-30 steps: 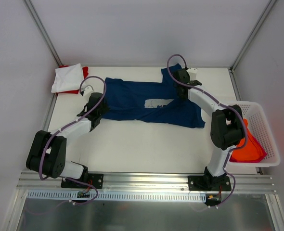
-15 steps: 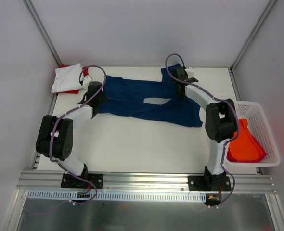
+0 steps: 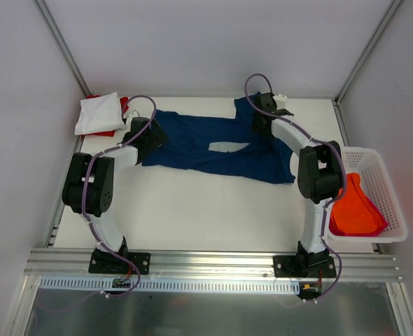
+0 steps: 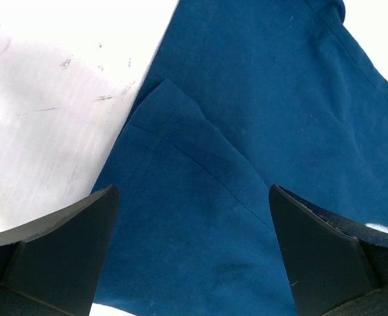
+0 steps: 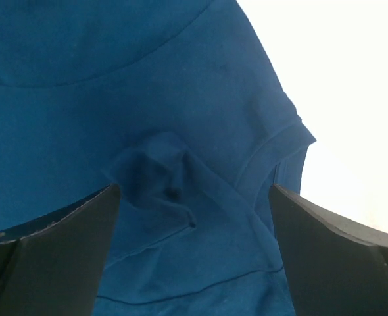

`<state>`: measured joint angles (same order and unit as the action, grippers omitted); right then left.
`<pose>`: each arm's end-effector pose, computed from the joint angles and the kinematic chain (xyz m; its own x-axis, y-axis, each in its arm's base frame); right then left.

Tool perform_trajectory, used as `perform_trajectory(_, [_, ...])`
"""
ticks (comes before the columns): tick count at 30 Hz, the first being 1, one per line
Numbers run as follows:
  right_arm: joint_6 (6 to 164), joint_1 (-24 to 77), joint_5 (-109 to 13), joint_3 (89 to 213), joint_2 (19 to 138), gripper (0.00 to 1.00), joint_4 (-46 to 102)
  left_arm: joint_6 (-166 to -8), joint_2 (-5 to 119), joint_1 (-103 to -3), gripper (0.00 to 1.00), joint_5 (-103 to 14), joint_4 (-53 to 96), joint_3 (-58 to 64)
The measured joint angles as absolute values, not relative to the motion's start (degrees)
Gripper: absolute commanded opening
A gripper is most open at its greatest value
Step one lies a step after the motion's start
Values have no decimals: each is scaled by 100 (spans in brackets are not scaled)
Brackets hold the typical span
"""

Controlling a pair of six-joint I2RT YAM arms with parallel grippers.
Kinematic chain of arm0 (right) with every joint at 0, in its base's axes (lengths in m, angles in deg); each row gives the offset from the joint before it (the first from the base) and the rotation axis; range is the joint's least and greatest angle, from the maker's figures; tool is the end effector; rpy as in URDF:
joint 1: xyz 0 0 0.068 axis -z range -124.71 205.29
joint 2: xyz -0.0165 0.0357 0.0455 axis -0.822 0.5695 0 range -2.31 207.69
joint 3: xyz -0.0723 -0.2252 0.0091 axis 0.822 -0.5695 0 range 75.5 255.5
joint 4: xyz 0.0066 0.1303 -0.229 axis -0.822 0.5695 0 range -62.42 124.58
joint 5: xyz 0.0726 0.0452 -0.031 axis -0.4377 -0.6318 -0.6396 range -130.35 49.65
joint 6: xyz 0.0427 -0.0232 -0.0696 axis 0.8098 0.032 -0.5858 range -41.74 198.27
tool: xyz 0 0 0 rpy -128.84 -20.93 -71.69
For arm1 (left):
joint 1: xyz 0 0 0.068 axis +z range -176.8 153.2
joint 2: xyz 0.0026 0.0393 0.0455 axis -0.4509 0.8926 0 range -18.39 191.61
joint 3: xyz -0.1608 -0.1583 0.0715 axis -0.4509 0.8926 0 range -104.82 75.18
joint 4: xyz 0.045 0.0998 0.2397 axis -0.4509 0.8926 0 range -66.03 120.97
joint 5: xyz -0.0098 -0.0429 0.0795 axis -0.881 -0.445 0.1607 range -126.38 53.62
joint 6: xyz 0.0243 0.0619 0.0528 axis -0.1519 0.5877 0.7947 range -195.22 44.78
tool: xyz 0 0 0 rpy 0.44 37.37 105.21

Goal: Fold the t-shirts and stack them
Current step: Fold the tshirt

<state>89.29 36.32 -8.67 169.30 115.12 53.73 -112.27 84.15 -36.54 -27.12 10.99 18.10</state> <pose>0.4512 0.1135 0.1654 -0.7004 -0.0687 -0.7104 0.1814 0.9456 -0.2702 0.4061 -0.0575 0.1212 -0.4425 -0.5274 -0.7253 -0.2924 0.8494 -0.4394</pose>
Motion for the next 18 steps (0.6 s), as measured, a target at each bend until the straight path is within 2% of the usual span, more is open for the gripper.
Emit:
perform_trajectory(8, [8831, 3748, -801, 17653, 11606, 100, 5694, -11193, 8264, -3649, 99, -2749, 1189, 1794])
perform_trajectory(14, [8621, 3785, -786, 17996, 11461, 99, 5915, -10897, 7606, -3645, 99, -2740, 1488, 1628])
perform_trajectory(18, [8490, 4024, -1630, 18810, 11538, 99, 6127, -10565, 7589, -3566, 99, -2863, 1637, 988])
